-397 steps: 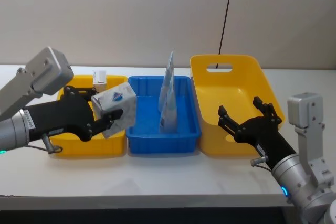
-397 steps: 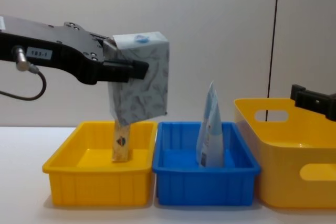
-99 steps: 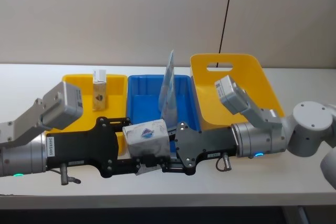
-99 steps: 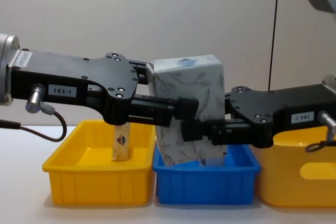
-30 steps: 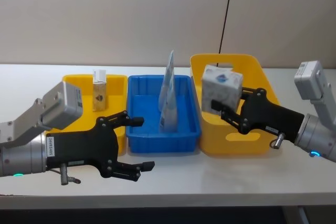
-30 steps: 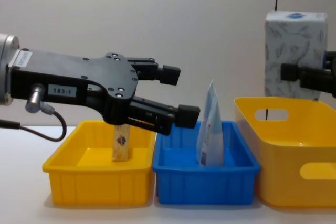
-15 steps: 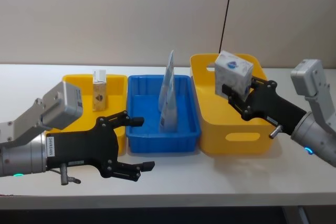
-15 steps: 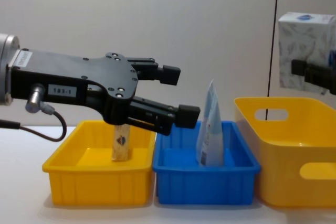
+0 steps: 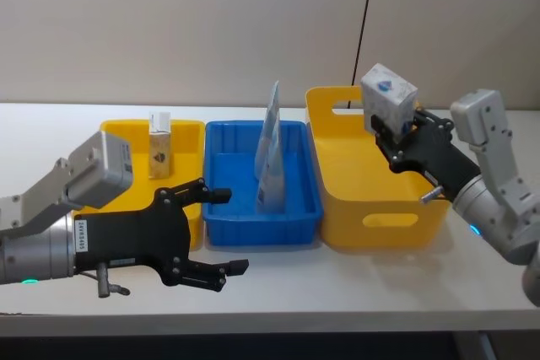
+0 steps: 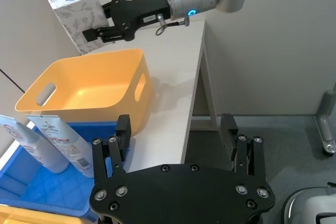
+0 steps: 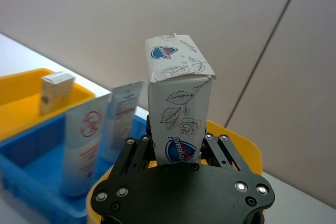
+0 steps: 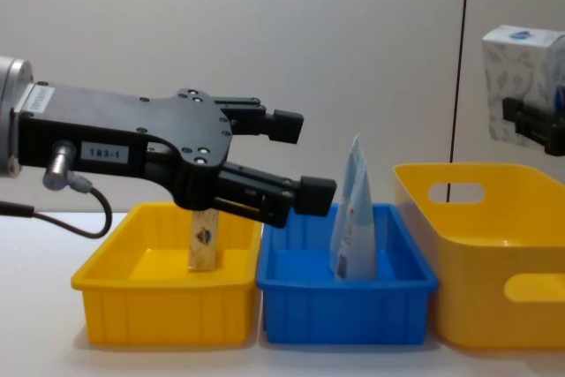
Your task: Bimanual collaborative sorting of washing and personal care products
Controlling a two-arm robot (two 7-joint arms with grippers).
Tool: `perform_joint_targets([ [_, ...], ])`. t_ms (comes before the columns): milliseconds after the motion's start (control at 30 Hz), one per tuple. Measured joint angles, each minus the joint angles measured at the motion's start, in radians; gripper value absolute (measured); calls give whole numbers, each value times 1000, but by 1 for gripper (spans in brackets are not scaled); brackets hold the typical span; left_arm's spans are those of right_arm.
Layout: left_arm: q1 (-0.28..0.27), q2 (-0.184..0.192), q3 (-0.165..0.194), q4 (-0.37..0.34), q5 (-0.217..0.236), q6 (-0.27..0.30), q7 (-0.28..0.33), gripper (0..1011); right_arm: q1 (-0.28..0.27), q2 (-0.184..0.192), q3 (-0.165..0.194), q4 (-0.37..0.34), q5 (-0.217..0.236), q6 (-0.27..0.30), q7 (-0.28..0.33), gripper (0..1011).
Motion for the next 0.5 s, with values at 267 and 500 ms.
perform_joint_targets([
  [267, 0, 0, 0, 0, 0, 0, 0, 1001, 34, -71, 0, 63, -82, 15, -134, 357],
  [500, 0, 0, 0, 0, 0, 0, 0, 1001, 86, -136, -2, 149, -143, 16, -228, 357],
])
